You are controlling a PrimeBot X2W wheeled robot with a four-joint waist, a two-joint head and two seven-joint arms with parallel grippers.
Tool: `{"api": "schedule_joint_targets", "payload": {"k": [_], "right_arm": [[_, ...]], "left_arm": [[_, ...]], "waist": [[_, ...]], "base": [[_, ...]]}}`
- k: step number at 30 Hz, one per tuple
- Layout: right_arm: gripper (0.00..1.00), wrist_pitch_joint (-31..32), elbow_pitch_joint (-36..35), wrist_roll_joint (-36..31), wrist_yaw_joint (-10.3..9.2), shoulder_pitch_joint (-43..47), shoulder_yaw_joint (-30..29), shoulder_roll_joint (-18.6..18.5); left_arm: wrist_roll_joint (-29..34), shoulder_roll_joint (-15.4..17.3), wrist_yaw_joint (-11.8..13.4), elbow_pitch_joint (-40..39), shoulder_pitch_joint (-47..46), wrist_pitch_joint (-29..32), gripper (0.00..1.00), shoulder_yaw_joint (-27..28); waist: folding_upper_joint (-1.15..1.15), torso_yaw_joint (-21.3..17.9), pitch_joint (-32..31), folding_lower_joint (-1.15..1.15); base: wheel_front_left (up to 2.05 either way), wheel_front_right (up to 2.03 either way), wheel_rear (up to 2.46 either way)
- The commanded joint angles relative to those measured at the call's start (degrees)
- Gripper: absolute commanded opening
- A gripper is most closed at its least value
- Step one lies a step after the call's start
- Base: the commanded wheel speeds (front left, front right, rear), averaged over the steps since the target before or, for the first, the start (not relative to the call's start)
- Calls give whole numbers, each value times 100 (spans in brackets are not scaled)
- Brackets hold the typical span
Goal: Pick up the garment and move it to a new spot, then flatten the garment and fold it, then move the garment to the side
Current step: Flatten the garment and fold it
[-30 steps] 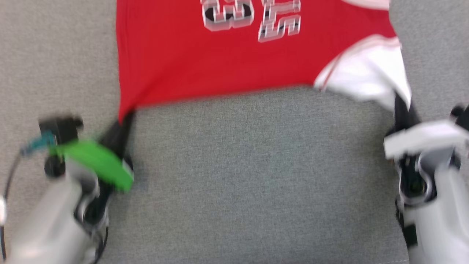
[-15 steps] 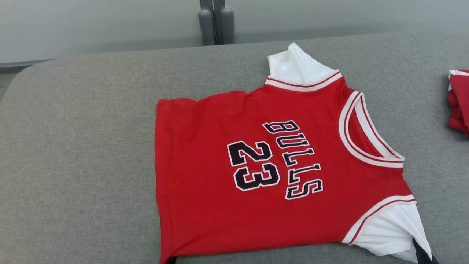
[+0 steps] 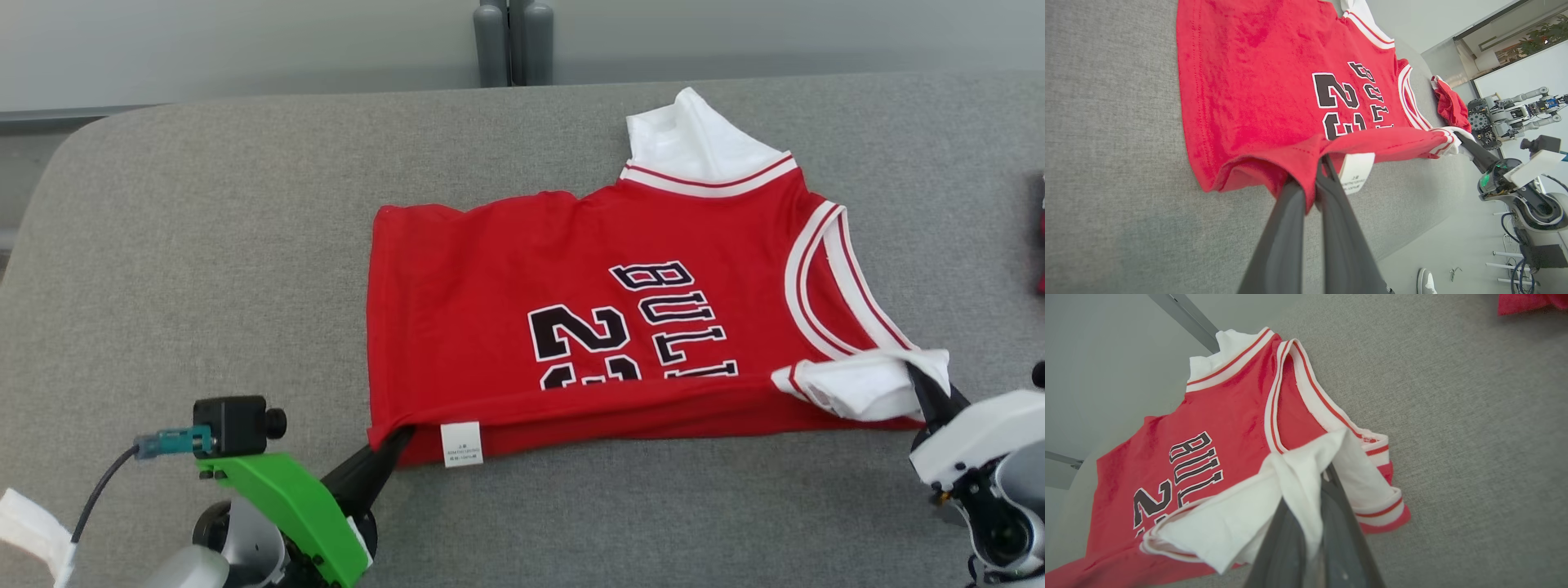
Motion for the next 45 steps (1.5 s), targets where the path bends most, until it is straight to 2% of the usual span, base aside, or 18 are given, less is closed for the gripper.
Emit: {"api": "schedule_joint_targets", "payload": {"k": [1, 4, 5, 6, 7, 8, 9, 17, 22, 27, 31, 37, 38, 39, 40, 42, 43, 45], "right_arm": [[0, 86, 66, -113, 0, -283, -11, -17], [0, 275, 304, -382, 0, -744, 76, -30], [8, 298, 374, -470, 0, -888, 109, -55], [62, 301, 474, -573, 0, -1059, 129, -70], [100, 297, 548, -656, 0, -1182, 140, -83], [100, 282, 641, -700, 0, -1331, 139, -70], [100, 269, 709, -768, 0, -1430, 147, -75], [100, -216, 413, -1120, 1, -1451, 554, -427], [100, -43, -349, -1407, -2, -719, 1019, -996], [100, 287, -541, -1718, -1, -304, 1052, -1364], [100, 469, -288, -1774, 0, -419, 1028, -1326], [100, 738, 323, -1424, 1, -658, 1102, -1197], [100, 755, 402, -1360, 1, -688, 1137, -1182], [100, 757, 450, -1303, 3, -703, 1181, -1191], [100, 764, 510, -1205, 9, -730, 1218, -1190], [27, 799, 567, -1039, 12, -734, 1293, -1222], [0, 805, 571, -954, 14, -725, 1329, -1261], [0, 867, 538, -665, 14, -649, 1432, -1368]], "left_arm": [[36, -10, 46, 145, -204, 119, 0, -18], [107, -125, 42, 524, -619, 363, 0, -97], [146, -155, 35, 641, -727, 401, 0, -107], [189, -200, 21, 779, -875, 417, 0, -111], [162, -272, 19, 876, -962, 425, 12, -97], [141, -362, 3, 984, -1069, 394, 89, -69], [161, -413, 22, 1103, -1155, 357, 100, -50], [708, -597, 47, 1830, -1567, -386, 100, 106], [730, -349, 47, 1520, -958, -459, 100, -6], [901, -61, 236, 1227, -543, -404, 100, -187], [1044, -43, 416, 1326, -481, -409, 100, -292], [928, -426, 160, 1638, -569, -201, 100, -554], [909, -508, 100, 1710, -598, -165, 61, -610], [855, -572, 43, 1762, -610, -134, 2, -638], [827, -617, -43, 1808, -624, -95, 0, -676], [780, -665, -185, 1884, -643, -63, 0, -714], [768, -656, -229, 1910, -652, -54, 0, -699], [711, -599, -319, 1944, -650, -38, 0, -646]], "waist": [[0, -2, 122, 1], [0, -44, 288, 1], [0, -60, 337, 1], [0, -71, 388, 1], [0, -79, 437, 1], [0, -90, 491, 1], [0, -98, 525, 1], [0, -170, 637, 1], [0, -299, 692, 1], [0, -296, 936, 1], [0, -214, 1097, 1], [0, -55, 1199, 1], [0, -36, 1188, 1], [0, -27, 1172, 1], [0, -24, 1149, 1], [0, -27, 1087, 1], [0, -31, 1049, 1], [0, -46, 941, 1]], "base": [[0, 0, 0], [0, 0, 0], [0, 0, 0], [0, 0, 0], [0, 0, 0], [0, 0, 0], [0, 0, 0], [0, 0, 0], [0, 0, 0], [0, 0, 0], [0, 0, 0], [0, 0, 0], [0, 0, 0], [0, 0, 0], [0, 0, 0], [0, 0, 0], [0, 0, 0], [0, 0, 0]]}}
